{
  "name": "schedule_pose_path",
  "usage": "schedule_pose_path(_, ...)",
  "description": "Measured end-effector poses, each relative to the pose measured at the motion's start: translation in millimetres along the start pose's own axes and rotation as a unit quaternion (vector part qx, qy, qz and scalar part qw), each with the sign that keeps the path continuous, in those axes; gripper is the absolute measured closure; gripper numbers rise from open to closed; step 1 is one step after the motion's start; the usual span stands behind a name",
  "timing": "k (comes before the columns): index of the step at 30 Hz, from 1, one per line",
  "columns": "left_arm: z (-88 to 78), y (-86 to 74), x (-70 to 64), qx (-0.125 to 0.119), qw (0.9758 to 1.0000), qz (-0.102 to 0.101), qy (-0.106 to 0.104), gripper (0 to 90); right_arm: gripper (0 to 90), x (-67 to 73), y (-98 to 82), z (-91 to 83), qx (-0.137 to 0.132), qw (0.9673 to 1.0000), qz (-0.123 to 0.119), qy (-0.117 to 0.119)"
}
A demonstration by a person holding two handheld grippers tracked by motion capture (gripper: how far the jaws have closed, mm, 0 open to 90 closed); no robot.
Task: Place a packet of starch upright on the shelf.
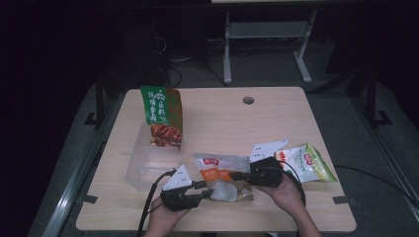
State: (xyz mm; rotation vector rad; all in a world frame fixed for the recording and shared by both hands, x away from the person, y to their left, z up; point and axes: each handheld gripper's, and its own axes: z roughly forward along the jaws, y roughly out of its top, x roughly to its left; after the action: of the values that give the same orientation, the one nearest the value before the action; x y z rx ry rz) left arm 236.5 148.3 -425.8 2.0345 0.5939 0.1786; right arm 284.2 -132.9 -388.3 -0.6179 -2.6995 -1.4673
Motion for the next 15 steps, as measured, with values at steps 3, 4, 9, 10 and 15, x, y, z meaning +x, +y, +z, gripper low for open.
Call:
schedule_pose_path(3, -2.0, -0.7, -2.0, -0.004, 0.9999, -0.001, 0.01, 56.2, 89.2, -1.3, -1.3, -2.5, -0.004, 1.0, 0.003, -0.004)
schedule_pose_path(4, -2.9, -0.7, -2.2, -0.002, 1.0, -0.001, 0.009, 52.9, 89.2, -2.0, -1.7, -3.5, -0.006, 1.0, 0.003, -0.004)
schedule_pose_path(9, -4.7, -2.0, -4.2, 0.001, 1.0, -0.001, 0.005, 44.8, 89.3, -3.6, -1.8, -5.7, -0.015, 0.9998, 0.012, -0.004)
schedule_pose_path(10, -5.1, -2.6, -4.4, 0.001, 1.0, -0.001, 0.001, 44.2, 89.3, -4.1, -1.6, -6.0, -0.016, 0.9998, 0.013, -0.003)
schedule_pose_path(15, -7.4, -3.2, -7.5, 0.004, 0.9999, 0.016, -0.004, 40.9, 89.3, -5.3, -0.8, -7.5, -0.022, 0.9996, 0.017, -0.008)
